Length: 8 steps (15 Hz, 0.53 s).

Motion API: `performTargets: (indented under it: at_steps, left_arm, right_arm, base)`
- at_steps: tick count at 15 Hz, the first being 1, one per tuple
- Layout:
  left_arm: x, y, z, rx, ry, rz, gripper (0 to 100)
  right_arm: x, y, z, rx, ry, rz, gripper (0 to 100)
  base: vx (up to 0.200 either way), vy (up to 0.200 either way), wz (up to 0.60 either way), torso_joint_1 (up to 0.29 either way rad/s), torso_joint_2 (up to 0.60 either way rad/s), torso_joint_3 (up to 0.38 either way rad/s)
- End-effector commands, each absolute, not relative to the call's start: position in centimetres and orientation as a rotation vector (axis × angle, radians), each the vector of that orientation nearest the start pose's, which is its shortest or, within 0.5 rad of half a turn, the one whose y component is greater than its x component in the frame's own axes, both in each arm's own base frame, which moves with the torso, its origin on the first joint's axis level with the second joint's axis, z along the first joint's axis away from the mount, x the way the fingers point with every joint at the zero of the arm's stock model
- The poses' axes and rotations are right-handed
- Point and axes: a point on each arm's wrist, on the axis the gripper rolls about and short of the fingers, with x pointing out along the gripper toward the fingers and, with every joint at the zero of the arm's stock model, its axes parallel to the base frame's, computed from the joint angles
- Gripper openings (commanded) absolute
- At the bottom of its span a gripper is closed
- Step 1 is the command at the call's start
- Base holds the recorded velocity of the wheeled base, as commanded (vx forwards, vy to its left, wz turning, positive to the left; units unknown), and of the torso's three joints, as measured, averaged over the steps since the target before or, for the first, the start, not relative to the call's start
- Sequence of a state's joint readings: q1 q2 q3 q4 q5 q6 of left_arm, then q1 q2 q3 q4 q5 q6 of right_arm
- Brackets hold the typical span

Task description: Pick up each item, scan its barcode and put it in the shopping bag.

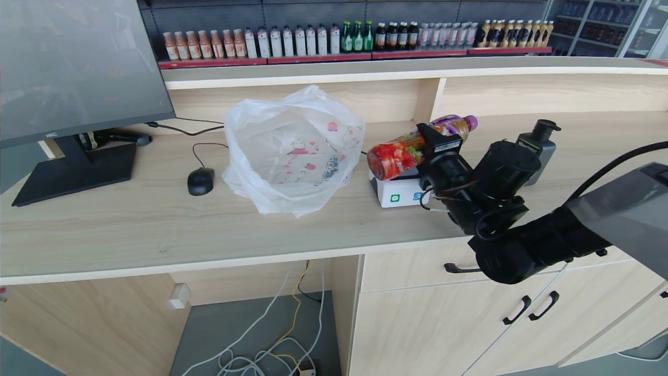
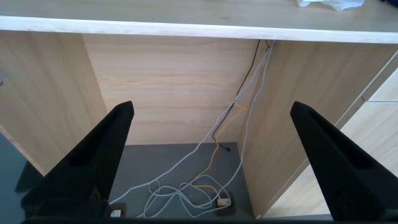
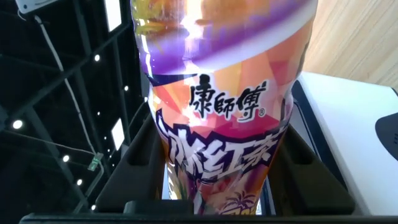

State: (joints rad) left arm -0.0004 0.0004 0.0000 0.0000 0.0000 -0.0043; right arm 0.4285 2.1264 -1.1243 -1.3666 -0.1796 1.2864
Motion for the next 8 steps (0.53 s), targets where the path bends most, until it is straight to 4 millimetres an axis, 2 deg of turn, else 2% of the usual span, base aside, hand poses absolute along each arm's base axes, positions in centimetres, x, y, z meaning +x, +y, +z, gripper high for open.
performTargets:
  at_steps: [1, 8]
  left_arm:
    - [-2.28, 0.00, 7.55, -0.005, 0.000, -0.002, 100]
    - [-2.28, 0.00, 7.55, -0.005, 0.000, 0.000, 100]
  right_arm:
    - [37.58, 16.77, 18.44, 1.374, -0.142, 0.442, 0]
    - [37.61, 16.71, 18.44, 1.375, -0.143, 0.441, 0]
  base:
    - [0.000, 0.000, 0.00, 0.000, 0.00, 0.000]
    - [0.000, 0.000, 0.00, 0.000, 0.00, 0.000]
